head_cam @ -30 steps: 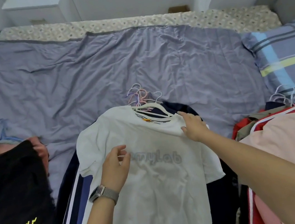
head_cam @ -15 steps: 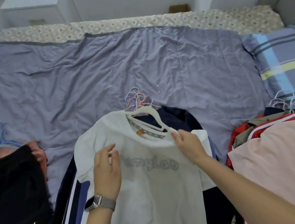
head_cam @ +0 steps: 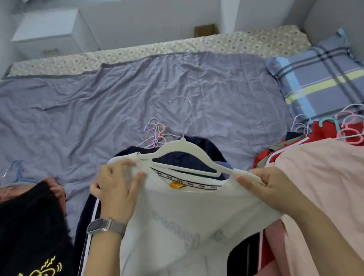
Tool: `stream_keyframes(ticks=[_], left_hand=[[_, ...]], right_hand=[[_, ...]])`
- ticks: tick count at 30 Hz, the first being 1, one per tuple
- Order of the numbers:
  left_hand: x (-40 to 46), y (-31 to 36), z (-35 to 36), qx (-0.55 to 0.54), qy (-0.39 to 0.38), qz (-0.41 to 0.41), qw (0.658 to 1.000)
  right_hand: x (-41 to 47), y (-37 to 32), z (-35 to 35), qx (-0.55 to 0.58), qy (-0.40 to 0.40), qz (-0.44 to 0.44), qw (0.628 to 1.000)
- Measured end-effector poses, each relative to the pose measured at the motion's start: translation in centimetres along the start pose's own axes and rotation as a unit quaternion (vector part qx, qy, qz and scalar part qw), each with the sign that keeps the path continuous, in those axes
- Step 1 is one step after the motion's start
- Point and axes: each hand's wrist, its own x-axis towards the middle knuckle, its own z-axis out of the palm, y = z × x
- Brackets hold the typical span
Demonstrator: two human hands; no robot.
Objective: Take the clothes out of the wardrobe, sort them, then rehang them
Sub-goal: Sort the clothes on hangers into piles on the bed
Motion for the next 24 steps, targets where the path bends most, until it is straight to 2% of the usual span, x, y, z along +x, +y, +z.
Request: stream_keyframes(ticks=[2,6,8,13,19,24], left_hand=[[-1.4,1.0,-1.3,-0.019,0.059,0.021,0.998],[-4.5,2.3,-4.7,0.047,-0.001,0.063,0.997],[-7.1,3.3,-6.4,0.037,-0.020,0.072,0.997],[-16.3,8.3,-10.0,0.013,0.043,0.057,0.997],[-28.1,17.1,-13.7,0.056,0.135,0.029,0.989],[-35.8,22.8,-13.9,0.033,0.140,0.036,0.989]], right_hand=[[-1.5,-1.1,-0.8,0.000,-0.012,-0.026,1.000],[-5.6,-3.3,-2.2,0.001,-0.039,-0.072,0.997],[-8.4,-3.6,-3.0,0.001,-0.032,-0.078,0.996],[-16.6,-3.6,-6.3,-0.019,0.056,-0.091,0.994],[-26.5,-4.6,-11.5,-0.075,0.158,-0.124,0.977],[-34.0,-3.9,-16.5,-0.045,0.227,-0.127,0.964]])
